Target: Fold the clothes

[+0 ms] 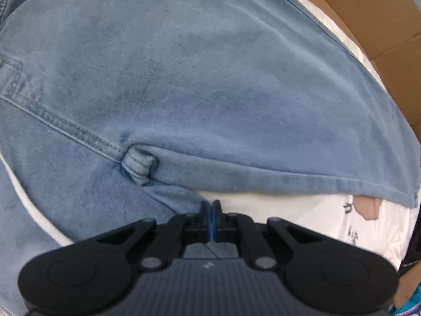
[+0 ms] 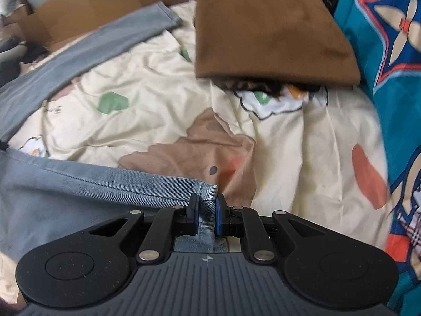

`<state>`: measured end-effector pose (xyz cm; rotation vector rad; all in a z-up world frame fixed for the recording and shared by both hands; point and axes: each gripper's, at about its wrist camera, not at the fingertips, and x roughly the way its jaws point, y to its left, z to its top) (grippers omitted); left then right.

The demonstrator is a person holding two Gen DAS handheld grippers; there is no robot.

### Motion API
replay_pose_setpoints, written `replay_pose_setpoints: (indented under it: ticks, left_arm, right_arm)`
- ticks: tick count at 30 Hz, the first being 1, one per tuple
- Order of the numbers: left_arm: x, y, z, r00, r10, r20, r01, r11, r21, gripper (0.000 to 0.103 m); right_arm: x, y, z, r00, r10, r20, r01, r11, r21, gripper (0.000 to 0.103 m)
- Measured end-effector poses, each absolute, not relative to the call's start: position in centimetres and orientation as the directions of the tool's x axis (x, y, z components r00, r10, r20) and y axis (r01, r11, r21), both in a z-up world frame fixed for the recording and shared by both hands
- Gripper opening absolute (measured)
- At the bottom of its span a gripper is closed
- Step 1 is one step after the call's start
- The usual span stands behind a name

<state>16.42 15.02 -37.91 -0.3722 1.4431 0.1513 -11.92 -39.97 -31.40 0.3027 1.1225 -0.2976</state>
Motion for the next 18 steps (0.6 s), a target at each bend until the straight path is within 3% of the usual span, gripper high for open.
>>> replay_pose_setpoints:
  ticks: [7, 11, 18]
  left_arm:
    - [16.4, 14.8, -37.3, 0.149, -0.129, -0.98, -0.303, 0.938, -0.17, 0.003]
    - [15.9, 14.8, -35.7, 0.164, -0.156, -0.974, -0.257, 0.947, -0.195, 0.013]
    - [13.1, 15.8, -33.2, 0.166, -0.183, -0.969, -0.227, 0.949, -0.218, 0.015]
  right_arm:
    - [-10.3, -41.0, -35.4, 0.327, -0.049, -0.944, 0.435, 0.895, 0.104, 0.01]
    - [-10.7, -41.5, -34.2, 0.388, -0.047, -0.92, 0.443, 0.885, 0.142, 0.012]
    - [-9.5, -42.3, -34.6, 0.399, -0.022, -0.917, 0.423, 0.892, 0.163, 0.015]
